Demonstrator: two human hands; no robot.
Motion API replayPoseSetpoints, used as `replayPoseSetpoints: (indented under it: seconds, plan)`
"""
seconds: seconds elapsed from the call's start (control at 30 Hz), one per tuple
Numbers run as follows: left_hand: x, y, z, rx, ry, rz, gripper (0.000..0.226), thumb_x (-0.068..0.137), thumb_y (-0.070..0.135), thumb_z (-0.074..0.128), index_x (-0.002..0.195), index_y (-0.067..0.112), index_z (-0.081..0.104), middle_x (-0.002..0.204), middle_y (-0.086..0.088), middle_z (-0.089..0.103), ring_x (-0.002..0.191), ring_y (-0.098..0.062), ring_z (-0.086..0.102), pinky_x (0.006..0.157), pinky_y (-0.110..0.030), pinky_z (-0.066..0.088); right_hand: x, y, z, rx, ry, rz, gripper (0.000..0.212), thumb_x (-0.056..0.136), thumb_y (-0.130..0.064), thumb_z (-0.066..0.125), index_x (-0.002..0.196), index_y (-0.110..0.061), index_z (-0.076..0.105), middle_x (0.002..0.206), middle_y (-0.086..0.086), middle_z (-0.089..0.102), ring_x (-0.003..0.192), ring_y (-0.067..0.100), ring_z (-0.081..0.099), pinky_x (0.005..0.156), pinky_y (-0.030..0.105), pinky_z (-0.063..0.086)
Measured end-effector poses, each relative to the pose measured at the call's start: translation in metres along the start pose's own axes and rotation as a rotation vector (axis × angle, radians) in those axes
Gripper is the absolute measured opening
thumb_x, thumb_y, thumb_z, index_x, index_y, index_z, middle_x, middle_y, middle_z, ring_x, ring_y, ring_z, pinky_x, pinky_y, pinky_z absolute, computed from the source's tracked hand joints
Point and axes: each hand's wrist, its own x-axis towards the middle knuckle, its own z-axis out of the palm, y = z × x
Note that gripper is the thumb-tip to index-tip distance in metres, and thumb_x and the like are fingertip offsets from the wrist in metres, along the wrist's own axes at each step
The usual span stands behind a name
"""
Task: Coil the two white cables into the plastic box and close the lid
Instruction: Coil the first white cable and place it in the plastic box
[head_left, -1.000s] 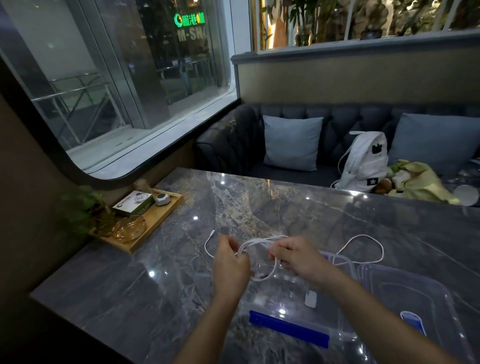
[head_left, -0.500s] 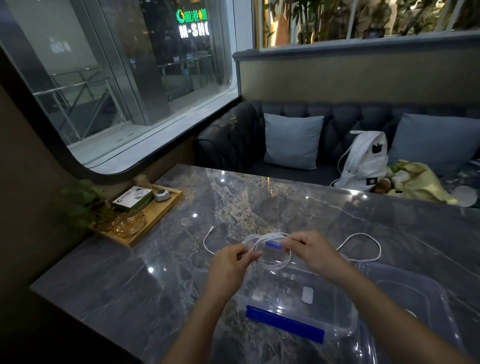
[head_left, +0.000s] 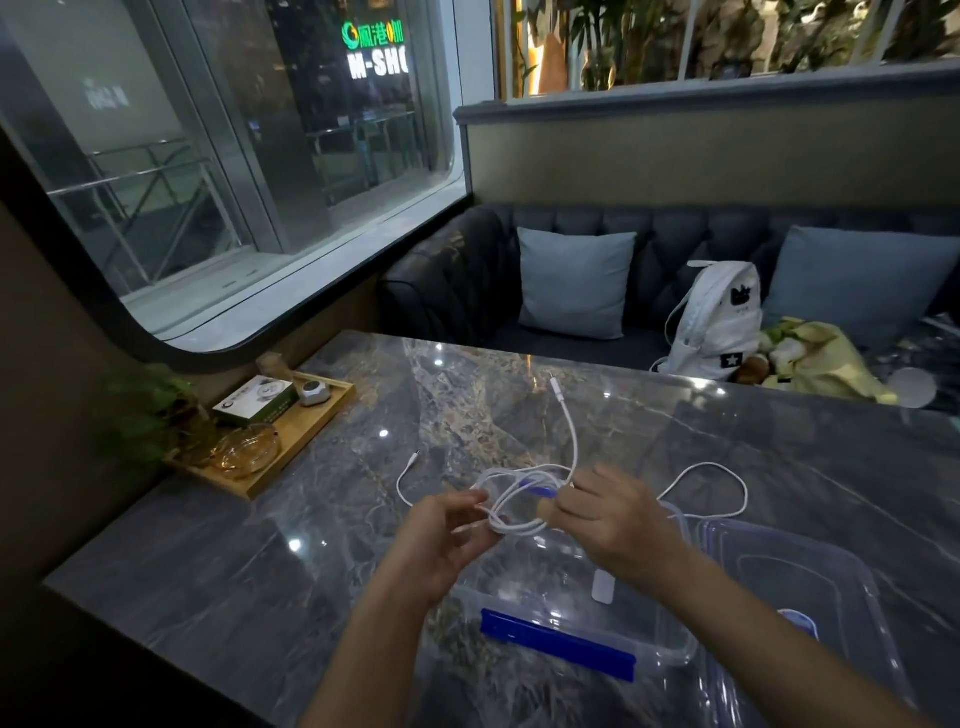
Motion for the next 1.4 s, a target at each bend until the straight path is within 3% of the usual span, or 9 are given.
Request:
replayPoseSetpoints:
  seconds: [0.1,0.23,0.4,0.53,0.7,0.93,1.13,1.27,1.4]
  plan:
    - [0.0,0.0,0.002,-0.114,-0.034,-0.045,0.021,0.087,0.011,0.06,0.089,-0.009,0.06,0.084,-0.023,0.063,0.072,-0.031,0.067,0.056,-0.034,0.061,-0.005,-0.003,0.0,-0.004,-0.004,-0.024,0.012,0.087,-0.009,0.058,0.079,-0.013,0.065,0.061,-0.001,0.06,0.054,0.014,0.05,0.051,0.025,0.037]
    - [0.001,-0.009,0.011,-0.057,-0.056,-0.016,0.013,0.087,-0.006,0.052,0.078,-0.008,0.061,0.063,-0.015,0.067,0.058,-0.019,0.068,0.049,-0.023,0.057,-0.008,-0.005,0.003,0.018,-0.012,0.022,0.006,0.088,-0.01,0.059,0.092,-0.01,0.063,0.071,0.0,0.068,0.063,0.013,0.058,0.055,0.025,0.041]
    - [0.001,-0.015,0.017,-0.135,-0.062,0.053,0.012,0.088,-0.009,0.048,0.09,-0.003,0.059,0.054,-0.01,0.069,0.052,-0.015,0.068,0.049,-0.025,0.057,-0.012,-0.011,0.004,0.124,-0.17,0.343,0.034,0.082,-0.005,0.055,0.115,0.0,0.06,0.1,0.013,0.072,0.086,0.023,0.068,0.068,0.034,0.055]
    - [-0.001,-0.023,0.028,-0.09,0.051,0.186,0.016,0.085,-0.006,0.055,0.092,0.008,0.057,0.056,-0.006,0.07,0.053,-0.014,0.068,0.049,-0.024,0.056,-0.011,-0.023,0.003,0.254,-0.273,0.582,0.049,0.089,-0.028,0.037,0.127,0.001,0.049,0.113,0.013,0.066,0.101,0.025,0.063,0.087,0.037,0.047]
    - [-0.008,-0.04,0.045,0.12,0.062,0.386,0.02,0.088,-0.004,0.052,0.092,0.013,0.06,0.075,-0.01,0.064,0.064,-0.015,0.063,0.056,-0.022,0.056,-0.003,-0.026,0.009,0.246,-0.373,0.884,0.05,0.093,-0.026,0.047,0.135,-0.003,0.035,0.123,0.015,0.057,0.105,0.028,0.058,0.086,0.037,0.047]
    - [-0.004,-0.051,0.05,0.563,0.119,0.71,0.017,0.095,0.014,0.045,0.088,0.026,0.056,0.085,0.003,0.065,0.077,-0.005,0.062,0.065,-0.01,0.047,0.002,-0.007,0.01,0.56,-0.382,1.244,0.01,0.082,-0.012,0.062,0.091,-0.01,0.067,0.081,0.007,0.067,0.072,0.019,0.059,0.063,0.027,0.043]
    - [0.007,-0.054,0.047,0.807,0.201,0.678,0.015,0.098,0.019,0.036,0.092,0.022,0.05,0.089,-0.001,0.064,0.078,-0.014,0.06,0.061,-0.019,0.044,-0.005,-0.005,0.005,0.756,-0.397,1.148,0.042,0.078,-0.006,0.068,0.049,-0.032,0.051,0.044,-0.013,0.055,0.048,-0.004,0.053,0.048,0.007,0.041]
    - [0.008,-0.052,0.049,0.669,0.139,0.556,0.024,0.098,0.011,0.036,0.082,0.022,0.051,0.074,-0.006,0.063,0.062,-0.012,0.059,0.048,-0.008,0.043,-0.011,-0.007,0.005,0.655,-0.407,1.096,0.01,0.079,-0.013,0.067,0.084,-0.019,0.061,0.074,-0.009,0.062,0.066,0.005,0.057,0.062,0.024,0.05]
    - [0.011,-0.054,0.055,0.545,0.08,0.414,0.024,0.097,0.008,0.036,0.081,0.013,0.053,0.063,-0.005,0.062,0.056,-0.012,0.06,0.056,-0.024,0.049,-0.017,-0.011,0.004,0.201,-0.357,0.693,0.032,0.07,-0.013,0.074,0.098,-0.014,0.059,0.092,0.007,0.061,0.075,0.023,0.06,0.061,0.035,0.051]
